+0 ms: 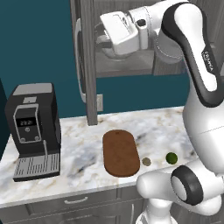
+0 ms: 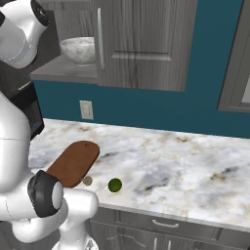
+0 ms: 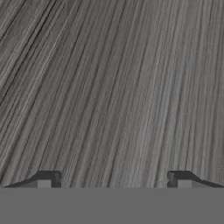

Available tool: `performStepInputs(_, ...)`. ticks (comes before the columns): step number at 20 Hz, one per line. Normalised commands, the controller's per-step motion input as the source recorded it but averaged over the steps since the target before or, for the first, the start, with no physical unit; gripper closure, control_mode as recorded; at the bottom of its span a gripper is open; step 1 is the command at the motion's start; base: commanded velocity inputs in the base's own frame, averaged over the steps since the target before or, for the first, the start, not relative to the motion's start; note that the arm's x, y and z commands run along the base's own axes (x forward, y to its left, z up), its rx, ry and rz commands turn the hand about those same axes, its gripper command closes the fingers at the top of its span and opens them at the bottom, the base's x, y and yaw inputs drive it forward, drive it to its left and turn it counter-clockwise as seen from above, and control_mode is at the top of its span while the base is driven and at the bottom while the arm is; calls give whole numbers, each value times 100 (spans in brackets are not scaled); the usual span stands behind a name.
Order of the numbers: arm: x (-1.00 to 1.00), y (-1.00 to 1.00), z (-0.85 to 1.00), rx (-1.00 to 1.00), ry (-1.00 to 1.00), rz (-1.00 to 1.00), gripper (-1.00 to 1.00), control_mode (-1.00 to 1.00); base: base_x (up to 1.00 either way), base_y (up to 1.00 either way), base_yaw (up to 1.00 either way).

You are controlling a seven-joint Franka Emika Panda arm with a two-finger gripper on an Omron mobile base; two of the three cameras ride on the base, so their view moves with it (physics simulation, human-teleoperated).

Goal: Open the cabinet. Place the bowl and condiment on the counter. Then place the lime and garlic on the cutting board.

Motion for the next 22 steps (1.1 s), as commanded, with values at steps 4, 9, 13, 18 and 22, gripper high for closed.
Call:
performStepInputs(4, -11, -70, -16, -9, -20, 0, -100, -100, 0, 0, 0)
performStepInputs(9, -1, -78, -51, -18, -32, 3, -100, -100, 0, 0, 0)
performStepInputs(13, 0, -79, -45, -18, -42, 8, -100, -100, 0, 0, 0)
performStepInputs(18, -15, -54, -59, -21, -39, 7, -100, -100, 0, 0, 0)
performStepInputs(22, -26, -8, -57, -28, -22, 0, -100, -100, 0, 0, 0)
